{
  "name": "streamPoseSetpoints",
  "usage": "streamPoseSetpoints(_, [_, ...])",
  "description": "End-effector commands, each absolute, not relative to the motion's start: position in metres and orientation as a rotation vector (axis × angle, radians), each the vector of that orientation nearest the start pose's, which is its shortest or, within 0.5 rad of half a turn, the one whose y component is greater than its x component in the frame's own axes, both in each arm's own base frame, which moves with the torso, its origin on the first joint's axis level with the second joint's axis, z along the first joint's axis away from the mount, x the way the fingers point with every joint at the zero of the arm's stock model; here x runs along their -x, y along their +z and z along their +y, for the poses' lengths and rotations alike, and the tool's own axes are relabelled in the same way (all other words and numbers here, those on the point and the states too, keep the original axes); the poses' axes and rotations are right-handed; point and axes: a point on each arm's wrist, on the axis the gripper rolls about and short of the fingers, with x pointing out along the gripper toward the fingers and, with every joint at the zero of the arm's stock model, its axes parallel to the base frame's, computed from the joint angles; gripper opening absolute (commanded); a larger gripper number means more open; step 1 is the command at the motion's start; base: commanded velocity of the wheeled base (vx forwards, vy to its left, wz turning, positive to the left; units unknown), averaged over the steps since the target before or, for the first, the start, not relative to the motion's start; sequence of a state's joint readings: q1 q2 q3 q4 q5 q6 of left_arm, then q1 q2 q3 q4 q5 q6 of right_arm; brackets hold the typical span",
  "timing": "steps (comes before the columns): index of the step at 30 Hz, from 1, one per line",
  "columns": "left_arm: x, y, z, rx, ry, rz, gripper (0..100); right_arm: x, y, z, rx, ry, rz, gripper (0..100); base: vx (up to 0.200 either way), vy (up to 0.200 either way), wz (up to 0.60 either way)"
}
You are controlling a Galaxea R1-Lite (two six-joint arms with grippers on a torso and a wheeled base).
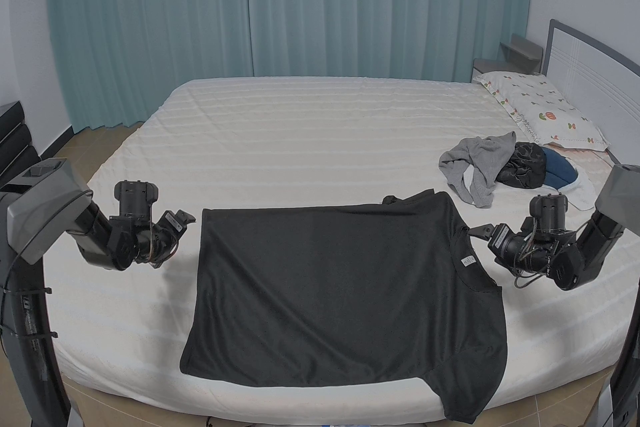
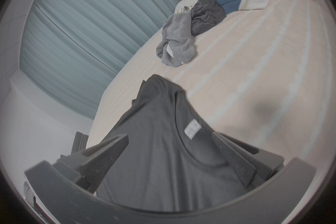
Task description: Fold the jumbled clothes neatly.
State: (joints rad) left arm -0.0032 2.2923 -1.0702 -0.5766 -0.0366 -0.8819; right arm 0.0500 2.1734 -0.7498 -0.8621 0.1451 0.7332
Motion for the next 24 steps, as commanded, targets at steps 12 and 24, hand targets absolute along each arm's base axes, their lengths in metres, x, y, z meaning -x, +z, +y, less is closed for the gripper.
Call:
streamPoseSetpoints(12, [-0.286, 0.033, -0.018, 0.873, 0.139, 0.703, 100, -0.247, 0.04, 0.02, -0.872, -0.001, 0.811, 100, -0.2, 0.0, 0.0])
streamPoseSetpoints(24, [-0.276, 0.024, -0.029, 0.88, 0.123, 0.735, 100, -0.24, 0.027, 0.02, -0.877, 0.022, 0.76, 100, 0.0, -0.05, 0.0])
